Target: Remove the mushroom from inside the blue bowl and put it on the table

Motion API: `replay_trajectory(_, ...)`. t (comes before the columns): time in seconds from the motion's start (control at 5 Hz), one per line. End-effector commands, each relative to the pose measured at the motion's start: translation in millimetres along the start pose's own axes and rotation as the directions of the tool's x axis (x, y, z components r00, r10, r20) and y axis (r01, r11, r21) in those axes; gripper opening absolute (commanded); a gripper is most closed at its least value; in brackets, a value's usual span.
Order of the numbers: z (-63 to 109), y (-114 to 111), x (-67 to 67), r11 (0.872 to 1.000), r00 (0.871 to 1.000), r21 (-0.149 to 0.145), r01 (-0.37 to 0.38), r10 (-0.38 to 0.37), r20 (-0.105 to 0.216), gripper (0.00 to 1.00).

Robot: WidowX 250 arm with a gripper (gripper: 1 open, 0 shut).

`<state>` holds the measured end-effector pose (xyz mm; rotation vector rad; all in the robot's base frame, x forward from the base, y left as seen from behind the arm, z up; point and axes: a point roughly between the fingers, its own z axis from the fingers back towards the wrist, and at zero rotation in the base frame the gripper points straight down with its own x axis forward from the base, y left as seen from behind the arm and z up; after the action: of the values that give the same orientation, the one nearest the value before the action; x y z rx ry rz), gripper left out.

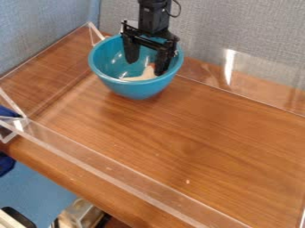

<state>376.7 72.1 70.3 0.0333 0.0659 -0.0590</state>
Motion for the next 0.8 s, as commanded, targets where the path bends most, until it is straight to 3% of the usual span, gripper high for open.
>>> replay_trajectory(0.0,19.1,7.4,8.8,1.0,0.998,0.016,0.001,-0.002,0.069,0.0)
replay_trajectory(0.6,20.8,12.3,13.7,1.0,0.996,-0.003,-0.003,0.003,0.091,0.0)
